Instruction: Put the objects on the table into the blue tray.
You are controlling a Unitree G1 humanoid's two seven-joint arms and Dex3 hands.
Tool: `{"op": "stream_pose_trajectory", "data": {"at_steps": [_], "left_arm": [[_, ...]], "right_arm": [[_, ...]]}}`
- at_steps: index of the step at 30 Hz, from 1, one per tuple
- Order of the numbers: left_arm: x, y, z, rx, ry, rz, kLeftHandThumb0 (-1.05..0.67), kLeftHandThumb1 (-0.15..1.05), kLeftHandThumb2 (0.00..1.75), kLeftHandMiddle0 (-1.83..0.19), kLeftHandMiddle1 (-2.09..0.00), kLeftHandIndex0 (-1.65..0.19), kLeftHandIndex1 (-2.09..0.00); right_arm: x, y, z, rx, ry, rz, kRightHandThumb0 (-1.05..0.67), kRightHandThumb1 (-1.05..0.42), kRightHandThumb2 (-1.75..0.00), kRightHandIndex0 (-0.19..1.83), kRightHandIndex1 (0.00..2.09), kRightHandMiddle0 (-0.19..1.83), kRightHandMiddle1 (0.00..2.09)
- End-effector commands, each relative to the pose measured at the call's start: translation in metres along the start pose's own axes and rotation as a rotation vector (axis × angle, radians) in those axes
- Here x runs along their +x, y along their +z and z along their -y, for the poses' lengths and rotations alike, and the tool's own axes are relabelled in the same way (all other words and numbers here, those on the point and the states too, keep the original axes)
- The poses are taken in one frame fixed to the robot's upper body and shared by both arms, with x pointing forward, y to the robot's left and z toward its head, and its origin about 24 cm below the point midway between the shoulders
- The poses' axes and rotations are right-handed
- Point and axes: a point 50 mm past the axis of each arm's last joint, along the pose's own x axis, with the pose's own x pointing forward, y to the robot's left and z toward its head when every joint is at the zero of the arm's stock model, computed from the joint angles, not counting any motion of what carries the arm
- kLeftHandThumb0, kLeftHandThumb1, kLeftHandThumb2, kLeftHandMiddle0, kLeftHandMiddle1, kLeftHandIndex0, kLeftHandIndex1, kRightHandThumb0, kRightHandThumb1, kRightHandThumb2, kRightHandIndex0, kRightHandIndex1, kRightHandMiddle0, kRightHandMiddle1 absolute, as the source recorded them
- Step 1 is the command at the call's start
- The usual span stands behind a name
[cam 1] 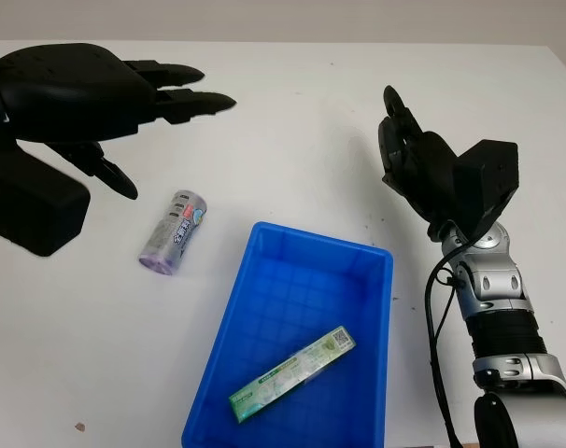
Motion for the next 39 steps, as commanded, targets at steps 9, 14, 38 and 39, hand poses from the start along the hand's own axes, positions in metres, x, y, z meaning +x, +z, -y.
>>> {"op": "stream_pose_trajectory", "data": {"at_steps": [9,14,38,39], "left_arm": [[-0.001,0.011,0.001,0.366,0.041,0.228,-0.13,1.04,0.09,-0.12,-0.07,-0.11,-0.07],[0.000,0.012,0.009,0.373,0.041,0.281,-0.12,1.05,0.17,-0.15,-0.07,-0.15,-0.08],[0.000,0.001,0.050,0.344,-0.163,0.217,-0.09,1.04,0.07,-0.19,-0.05,-0.18,-0.06],[0.002,0.002,0.052,0.337,-0.157,0.225,-0.07,1.04,0.07,-0.20,-0.06,-0.19,-0.07]], "right_arm": [[0.004,0.001,-0.001,0.010,0.002,0.020,-0.81,-1.05,-0.65,-0.19,0.00,-0.19,0.00],[0.004,0.001,-0.001,-0.001,0.002,0.025,-0.81,-1.05,-0.65,-0.19,0.00,-0.19,0.00],[0.006,0.000,-0.001,0.009,0.010,0.037,-0.80,-1.05,-0.67,-0.19,0.00,-0.19,0.00],[0.006,0.000,-0.001,0.015,0.007,0.037,-0.81,-1.05,-0.66,-0.19,0.00,-0.19,0.00]]}}
